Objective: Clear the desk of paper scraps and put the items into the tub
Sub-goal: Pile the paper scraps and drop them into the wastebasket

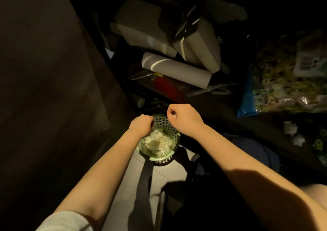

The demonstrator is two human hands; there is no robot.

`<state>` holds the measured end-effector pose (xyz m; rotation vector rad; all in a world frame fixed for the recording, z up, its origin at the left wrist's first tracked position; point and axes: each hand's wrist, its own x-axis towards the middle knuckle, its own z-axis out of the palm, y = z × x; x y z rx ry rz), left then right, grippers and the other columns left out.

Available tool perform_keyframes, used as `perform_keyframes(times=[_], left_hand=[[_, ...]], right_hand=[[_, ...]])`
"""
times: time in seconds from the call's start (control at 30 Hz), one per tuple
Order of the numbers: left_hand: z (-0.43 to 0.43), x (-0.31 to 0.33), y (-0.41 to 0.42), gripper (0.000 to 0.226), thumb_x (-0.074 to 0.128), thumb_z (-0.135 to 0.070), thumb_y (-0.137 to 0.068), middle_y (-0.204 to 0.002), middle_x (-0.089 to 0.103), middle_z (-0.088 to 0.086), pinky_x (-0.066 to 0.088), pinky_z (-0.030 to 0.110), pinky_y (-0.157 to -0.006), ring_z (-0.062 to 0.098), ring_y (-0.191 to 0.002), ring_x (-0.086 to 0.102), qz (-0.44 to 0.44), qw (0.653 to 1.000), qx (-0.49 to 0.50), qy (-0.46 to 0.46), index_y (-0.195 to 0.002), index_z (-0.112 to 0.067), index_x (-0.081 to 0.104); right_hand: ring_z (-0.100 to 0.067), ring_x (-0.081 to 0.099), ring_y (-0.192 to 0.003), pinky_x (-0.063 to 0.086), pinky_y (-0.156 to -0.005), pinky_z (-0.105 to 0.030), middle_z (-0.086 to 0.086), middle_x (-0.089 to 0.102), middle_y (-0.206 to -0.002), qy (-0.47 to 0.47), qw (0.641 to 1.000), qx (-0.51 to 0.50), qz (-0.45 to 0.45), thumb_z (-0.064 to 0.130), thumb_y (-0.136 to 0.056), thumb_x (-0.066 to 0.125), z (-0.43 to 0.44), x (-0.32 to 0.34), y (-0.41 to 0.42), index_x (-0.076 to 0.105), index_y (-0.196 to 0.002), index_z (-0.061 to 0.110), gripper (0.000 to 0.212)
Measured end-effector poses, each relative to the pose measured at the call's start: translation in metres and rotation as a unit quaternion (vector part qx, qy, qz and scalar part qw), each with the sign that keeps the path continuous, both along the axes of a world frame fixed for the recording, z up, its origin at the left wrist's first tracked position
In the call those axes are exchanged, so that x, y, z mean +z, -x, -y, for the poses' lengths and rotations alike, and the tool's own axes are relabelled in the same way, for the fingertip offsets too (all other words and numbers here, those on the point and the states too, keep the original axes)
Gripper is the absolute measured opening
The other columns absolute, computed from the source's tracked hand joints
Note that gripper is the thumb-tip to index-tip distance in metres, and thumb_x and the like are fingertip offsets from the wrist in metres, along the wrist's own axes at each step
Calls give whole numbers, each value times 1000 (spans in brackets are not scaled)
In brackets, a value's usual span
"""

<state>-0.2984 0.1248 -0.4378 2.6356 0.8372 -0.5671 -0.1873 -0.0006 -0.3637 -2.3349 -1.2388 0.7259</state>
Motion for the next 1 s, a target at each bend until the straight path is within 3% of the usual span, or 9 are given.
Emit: perform_keyframes(times=[0.13, 0.27, 0.37, 0.57, 0.73, 0.83, 1.0], left_hand=[[1, -20, -10, 15, 47, -5, -86, -102, 64, 14, 43, 36, -67, 32, -94, 61, -30, 1000, -5, -3, -96, -6, 58], [-3, -31, -6, 29, 48, -23, -93, -120, 57, 15, 47, 38, -82, 31, -109, 55, -53, 998, -12, -16, -117, -7, 52], [-9, -32, 3, 36, 48, -30, -93, -122, 55, 15, 47, 39, -87, 31, -111, 54, -70, 998, 1, -9, -121, -7, 50], [-25, -9, 42, 46, 53, -43, -89, -121, 57, 11, 49, 44, -90, 28, -112, 53, -30, 997, 61, 18, -122, -11, 51], [-29, 15, 69, 56, 57, -45, -86, -129, 53, 10, 46, 41, -96, 27, -119, 49, -6, 995, 94, 30, -130, -12, 46], [-28, 23, 75, 55, 58, -43, -87, -132, 51, 9, 43, 39, -100, 25, -122, 47, 12, 993, 112, 41, -131, -12, 46], [-29, 23, 79, 58, 56, -41, -88, -137, 47, 8, 40, 36, -103, 23, -126, 44, 31, 991, 118, 54, -136, -11, 42]], right_hand=[[-22, 58, -74, 45, -60, -33, 0, 61, -76, 12, 1000, 0, -8, 22, -93, 43, 5, -10, -8, 60, -85, 16, 19], [-21, 54, -74, 40, -61, -30, 0, 58, -76, 31, 999, -11, -32, 21, -93, 42, 6, -21, -14, 59, -84, 14, 20], [-21, 54, -72, 39, -61, -30, -2, 59, -76, 42, 998, -12, -40, 20, -93, 43, 3, -29, -12, 59, -85, 11, 21], [-26, 55, -71, 40, -59, -34, -3, 57, -72, 71, 996, -1, -47, 19, -89, 43, -22, -50, 6, 53, -77, 11, 18], [-22, 49, -75, 34, -58, -31, 1, 50, -80, 97, 992, 73, -31, 18, -86, 49, -53, -66, 25, 41, -70, 18, 17], [-26, 52, -84, 36, -65, -33, -3, 48, -93, 86, 991, 105, 12, 20, -90, 46, -64, -76, 35, 48, -83, 16, 8], [-30, 56, -105, 46, -80, -40, -11, 51, -119, 122, 980, 151, 37, 19, -93, 47, -74, -92, 46, 53, -112, 8, 24]])
